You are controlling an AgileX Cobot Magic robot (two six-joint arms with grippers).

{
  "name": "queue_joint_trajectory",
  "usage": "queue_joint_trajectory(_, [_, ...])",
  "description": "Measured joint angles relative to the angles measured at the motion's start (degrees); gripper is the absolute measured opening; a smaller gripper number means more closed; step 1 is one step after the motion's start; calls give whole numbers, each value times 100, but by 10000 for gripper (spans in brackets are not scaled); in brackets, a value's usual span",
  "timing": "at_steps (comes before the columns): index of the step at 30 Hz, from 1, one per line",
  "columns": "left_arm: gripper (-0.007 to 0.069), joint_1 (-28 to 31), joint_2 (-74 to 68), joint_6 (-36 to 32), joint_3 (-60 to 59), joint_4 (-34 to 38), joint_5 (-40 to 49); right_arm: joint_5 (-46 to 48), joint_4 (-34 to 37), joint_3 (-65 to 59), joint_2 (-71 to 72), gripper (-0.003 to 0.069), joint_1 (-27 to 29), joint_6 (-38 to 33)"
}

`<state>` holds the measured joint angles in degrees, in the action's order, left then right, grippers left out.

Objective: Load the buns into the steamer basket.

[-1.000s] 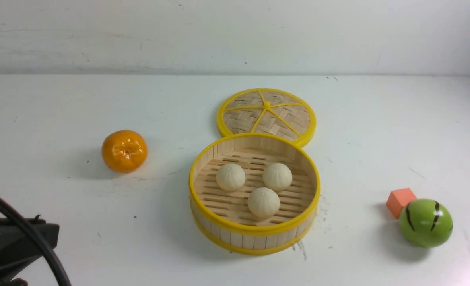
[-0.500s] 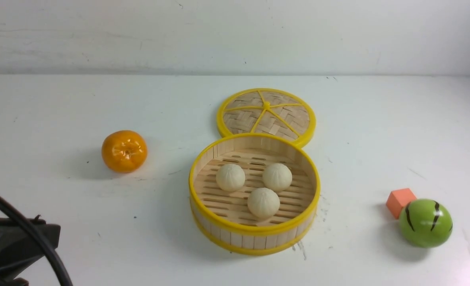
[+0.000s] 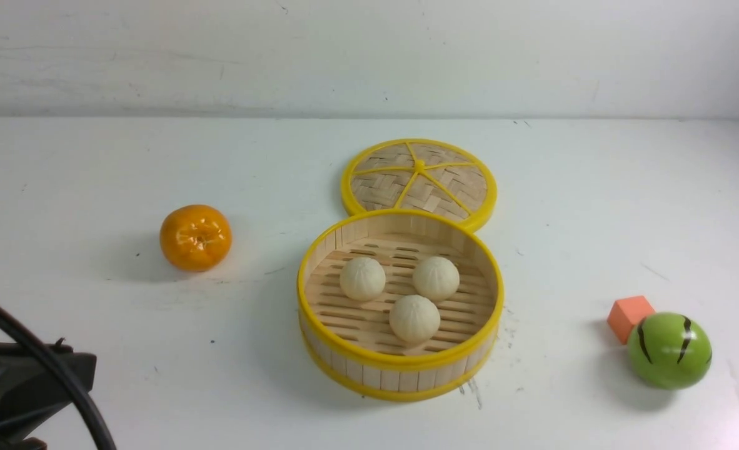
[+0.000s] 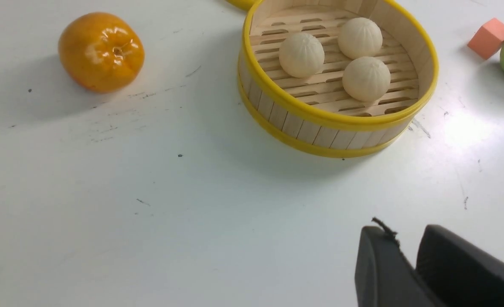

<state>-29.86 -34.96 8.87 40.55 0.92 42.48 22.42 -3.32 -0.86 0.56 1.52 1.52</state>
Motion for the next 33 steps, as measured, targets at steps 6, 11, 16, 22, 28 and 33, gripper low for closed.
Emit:
queue_joint_trajectory(6, [139,0,0,0,0,0,0,0,0,0,0,-11,0,-14])
queue_joint_trajectory(11, [143,0,0,0,0,0,0,0,0,0,0,-8,0,-19])
queue_joint_trajectory(16, [144,0,8,0,-82,-35,-89,0,-7,0,0,-3,0,-19])
queue_joint_trajectory(22, [135,97,435,83,-773,-335,-806,0,-7,0,0,1,0,-21])
queue_joint_trajectory(28, [-14,1322,1807,547,-2337,-370,-3105,0,-7,0,0,8,0,-21])
queue_joint_trajectory(33, [-14,2371,2753,584,-3440,-253,-3997,0,-7,0,0,8,0,-21])
